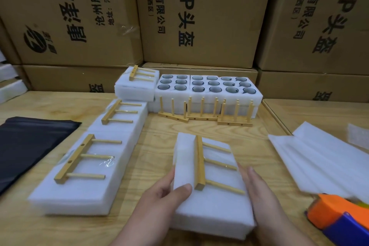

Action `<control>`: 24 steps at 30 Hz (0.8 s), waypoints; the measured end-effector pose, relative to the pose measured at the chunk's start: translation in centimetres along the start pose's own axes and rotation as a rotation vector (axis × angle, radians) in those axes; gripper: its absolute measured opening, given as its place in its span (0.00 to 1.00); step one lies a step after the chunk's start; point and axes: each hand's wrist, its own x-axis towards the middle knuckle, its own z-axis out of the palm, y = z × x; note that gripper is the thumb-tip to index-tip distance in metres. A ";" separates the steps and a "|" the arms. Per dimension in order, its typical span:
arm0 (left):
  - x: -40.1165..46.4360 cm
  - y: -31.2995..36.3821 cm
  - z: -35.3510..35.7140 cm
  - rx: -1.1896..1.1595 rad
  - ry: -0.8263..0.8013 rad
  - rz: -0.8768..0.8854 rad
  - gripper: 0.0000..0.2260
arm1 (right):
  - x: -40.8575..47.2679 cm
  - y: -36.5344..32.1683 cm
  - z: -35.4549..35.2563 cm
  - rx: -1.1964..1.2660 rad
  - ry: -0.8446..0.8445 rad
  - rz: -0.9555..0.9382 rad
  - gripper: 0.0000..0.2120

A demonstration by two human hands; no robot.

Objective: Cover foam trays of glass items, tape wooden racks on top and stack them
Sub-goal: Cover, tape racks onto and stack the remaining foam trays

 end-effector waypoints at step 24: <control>11.4 13.4 -20.0 0.009 0.597 0.082 0.08 | 5.2 0.5 -3.1 -1.901 0.275 -0.086 0.38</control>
